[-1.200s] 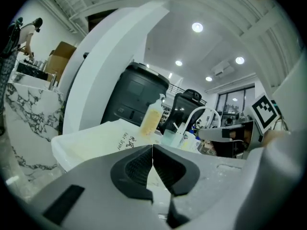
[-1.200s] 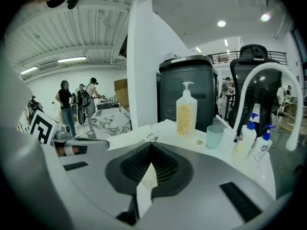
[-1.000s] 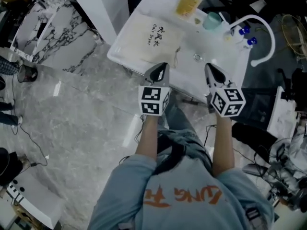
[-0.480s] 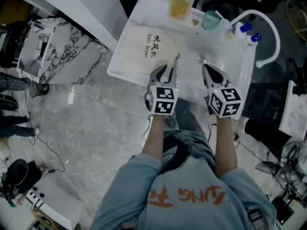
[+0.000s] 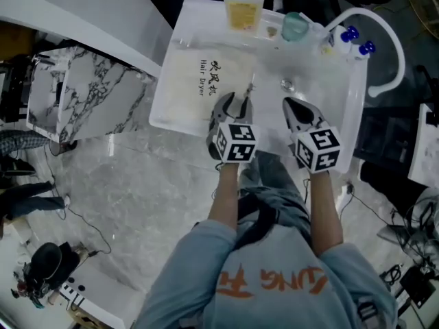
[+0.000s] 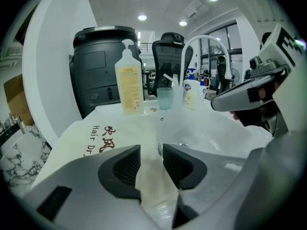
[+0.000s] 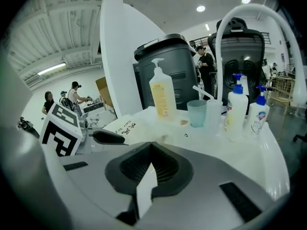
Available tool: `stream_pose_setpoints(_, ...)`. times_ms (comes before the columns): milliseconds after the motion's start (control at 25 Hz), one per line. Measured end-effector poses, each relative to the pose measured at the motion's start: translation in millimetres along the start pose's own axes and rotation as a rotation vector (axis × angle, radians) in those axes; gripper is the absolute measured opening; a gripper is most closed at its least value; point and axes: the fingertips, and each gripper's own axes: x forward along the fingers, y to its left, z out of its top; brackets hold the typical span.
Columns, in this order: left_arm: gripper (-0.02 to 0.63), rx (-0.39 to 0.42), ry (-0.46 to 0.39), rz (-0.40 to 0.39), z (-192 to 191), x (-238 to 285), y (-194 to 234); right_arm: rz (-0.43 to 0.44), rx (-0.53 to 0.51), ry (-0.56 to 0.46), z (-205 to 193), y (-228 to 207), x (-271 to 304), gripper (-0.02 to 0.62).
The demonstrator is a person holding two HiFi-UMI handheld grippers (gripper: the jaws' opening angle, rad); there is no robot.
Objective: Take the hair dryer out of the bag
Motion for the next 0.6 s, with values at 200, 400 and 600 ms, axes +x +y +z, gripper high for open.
stream_pose_setpoints(200, 0.135, 0.037, 0.040, 0.008, -4.4, 12.0, 4.1, -0.017, 0.023, 0.018, -6.6, -16.8, 0.7, 0.000)
stream_pose_setpoints(400, 0.133, 0.022, 0.098, 0.013, -11.9, 25.0, 5.5, -0.021, 0.032, 0.029, -6.3, -29.0, 8.6, 0.000)
stream_pose_setpoints(600, 0.017, 0.021, 0.106, 0.043, -11.6, 24.5, 12.0, 0.013, 0.021, 0.050, -6.0, -22.3, 22.3, 0.002)
